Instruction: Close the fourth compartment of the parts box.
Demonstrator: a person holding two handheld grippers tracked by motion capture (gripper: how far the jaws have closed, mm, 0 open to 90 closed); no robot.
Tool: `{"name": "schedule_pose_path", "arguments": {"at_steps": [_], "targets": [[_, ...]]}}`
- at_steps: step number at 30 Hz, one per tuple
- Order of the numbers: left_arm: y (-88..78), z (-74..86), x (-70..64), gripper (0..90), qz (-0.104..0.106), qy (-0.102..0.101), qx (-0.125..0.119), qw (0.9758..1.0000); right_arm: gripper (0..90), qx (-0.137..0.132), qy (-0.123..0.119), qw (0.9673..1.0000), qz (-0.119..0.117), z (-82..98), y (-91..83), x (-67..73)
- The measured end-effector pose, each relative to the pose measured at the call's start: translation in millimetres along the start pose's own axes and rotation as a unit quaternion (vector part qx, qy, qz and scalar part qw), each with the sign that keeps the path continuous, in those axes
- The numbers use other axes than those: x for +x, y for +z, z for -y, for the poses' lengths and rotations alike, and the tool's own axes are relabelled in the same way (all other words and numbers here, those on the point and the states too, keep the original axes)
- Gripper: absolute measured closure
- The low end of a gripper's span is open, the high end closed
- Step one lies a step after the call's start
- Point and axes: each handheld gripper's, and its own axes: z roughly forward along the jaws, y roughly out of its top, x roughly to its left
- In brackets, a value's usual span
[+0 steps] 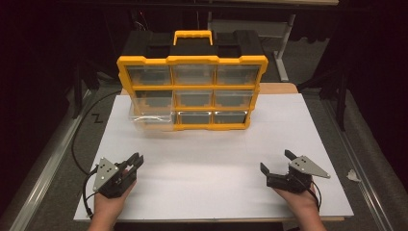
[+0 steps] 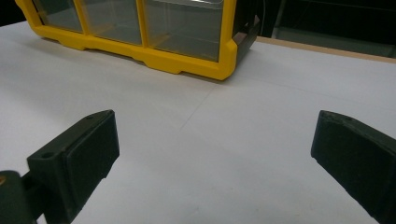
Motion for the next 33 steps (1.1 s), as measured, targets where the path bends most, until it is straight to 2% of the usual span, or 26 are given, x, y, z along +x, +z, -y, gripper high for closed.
{"name": "schedule_pose_path", "arguments": {"at_steps": [14,26,29,31,33], "targets": [[-0.5,0.2,0.8,87.0,-0.003,-0.003,-0.003,1.0000,3.0,-0.001,-0.001,1.0000,-0.003,0.0,0.5,2.0],[-0.5,1.4,0.8,89.6,-0.006,-0.005,-0.002,1.0000,3.3,-0.001,-0.001,1.0000,-0.007,0.9,1.2,2.4],[-0.9,1.8,0.7,89.6,-0.007,0.000,-0.002,1.0000,3.4,-0.001,-0.002,1.0000,-0.008,1.1,1.4,2.6],[-2.3,2.4,0.4,89.6,-0.011,0.005,-0.018,0.9998,3.4,-0.002,-0.004,1.0000,-0.007,1.1,1.5,2.5],[-3.2,2.2,0.6,89.7,-0.011,0.004,-0.024,0.9997,3.4,-0.003,-0.004,1.0000,-0.005,0.7,1.2,2.4]]}}
